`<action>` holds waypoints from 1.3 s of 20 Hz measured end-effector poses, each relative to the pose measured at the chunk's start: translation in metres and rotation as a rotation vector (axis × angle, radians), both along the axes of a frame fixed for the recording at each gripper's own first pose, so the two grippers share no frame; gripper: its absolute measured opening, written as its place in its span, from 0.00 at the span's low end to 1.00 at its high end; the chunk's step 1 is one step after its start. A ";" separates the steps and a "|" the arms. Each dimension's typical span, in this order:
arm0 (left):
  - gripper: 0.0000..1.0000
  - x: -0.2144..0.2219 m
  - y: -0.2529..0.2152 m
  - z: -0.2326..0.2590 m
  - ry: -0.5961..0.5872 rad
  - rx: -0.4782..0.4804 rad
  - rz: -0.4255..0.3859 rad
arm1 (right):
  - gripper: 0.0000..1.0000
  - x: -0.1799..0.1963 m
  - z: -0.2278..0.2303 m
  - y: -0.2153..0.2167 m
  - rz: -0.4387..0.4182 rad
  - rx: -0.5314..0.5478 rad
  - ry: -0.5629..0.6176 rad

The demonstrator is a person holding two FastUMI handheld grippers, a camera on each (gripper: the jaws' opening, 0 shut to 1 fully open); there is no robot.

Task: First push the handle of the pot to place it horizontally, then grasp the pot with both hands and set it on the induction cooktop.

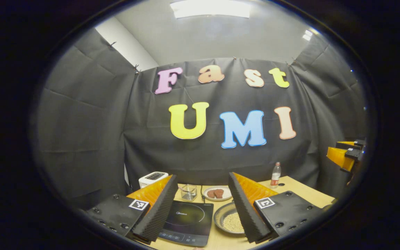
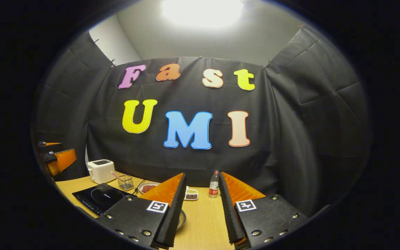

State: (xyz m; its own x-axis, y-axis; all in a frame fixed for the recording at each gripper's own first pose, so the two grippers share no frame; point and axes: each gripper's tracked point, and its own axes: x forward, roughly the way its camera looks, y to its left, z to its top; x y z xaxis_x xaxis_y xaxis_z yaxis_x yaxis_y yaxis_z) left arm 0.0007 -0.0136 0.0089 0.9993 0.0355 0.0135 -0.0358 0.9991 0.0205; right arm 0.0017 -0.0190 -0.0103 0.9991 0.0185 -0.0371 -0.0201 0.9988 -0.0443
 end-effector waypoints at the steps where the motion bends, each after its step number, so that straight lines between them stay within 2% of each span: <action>1: 0.96 -0.002 -0.001 -0.001 0.001 -0.001 0.010 | 0.39 0.007 -0.002 0.001 0.019 0.005 0.000; 2: 0.99 -0.003 -0.001 0.000 0.002 0.000 0.024 | 0.32 0.007 -0.003 0.003 0.046 0.012 0.006; 3: 0.99 -0.005 -0.003 -0.001 0.006 0.001 0.035 | 0.29 0.011 -0.009 0.011 0.087 0.019 0.016; 4: 0.99 -0.008 -0.004 -0.003 0.008 0.002 0.047 | 0.29 0.009 -0.010 0.008 0.068 0.009 0.020; 5: 0.99 -0.011 -0.005 -0.004 0.010 0.006 0.058 | 0.05 0.018 -0.011 0.003 0.067 0.015 0.016; 6: 0.99 -0.014 -0.005 -0.005 0.013 0.013 0.068 | 0.01 0.017 -0.014 0.011 0.105 0.032 0.027; 8: 0.97 -0.020 0.000 -0.005 0.012 0.021 0.094 | 0.05 0.013 -0.028 0.031 0.157 0.059 0.070; 10: 0.92 -0.022 0.007 -0.009 0.020 0.017 0.111 | 0.01 0.019 -0.041 0.053 0.248 0.089 0.116; 11: 0.95 -0.021 0.012 -0.011 0.024 0.015 0.116 | 0.01 0.021 -0.047 0.063 0.274 0.098 0.136; 12: 0.92 -0.019 0.019 -0.012 0.022 0.017 0.124 | 0.01 0.024 -0.054 0.072 0.293 0.106 0.157; 14: 0.99 -0.011 0.033 -0.012 0.021 0.022 0.134 | 0.01 0.030 -0.072 0.092 0.321 0.134 0.222; 16: 0.95 0.000 0.049 -0.011 0.011 0.016 0.140 | 0.01 0.032 -0.088 0.118 0.365 0.175 0.289; 18: 0.99 0.010 0.066 -0.011 0.013 0.010 0.158 | 0.01 0.036 -0.103 0.138 0.399 0.161 0.345; 19: 0.95 0.013 0.073 -0.012 0.012 0.008 0.164 | 0.01 0.037 -0.112 0.147 0.418 0.153 0.371; 26: 0.95 0.026 0.124 -0.028 0.027 0.004 0.229 | 0.01 0.019 -0.182 0.221 0.607 0.081 0.583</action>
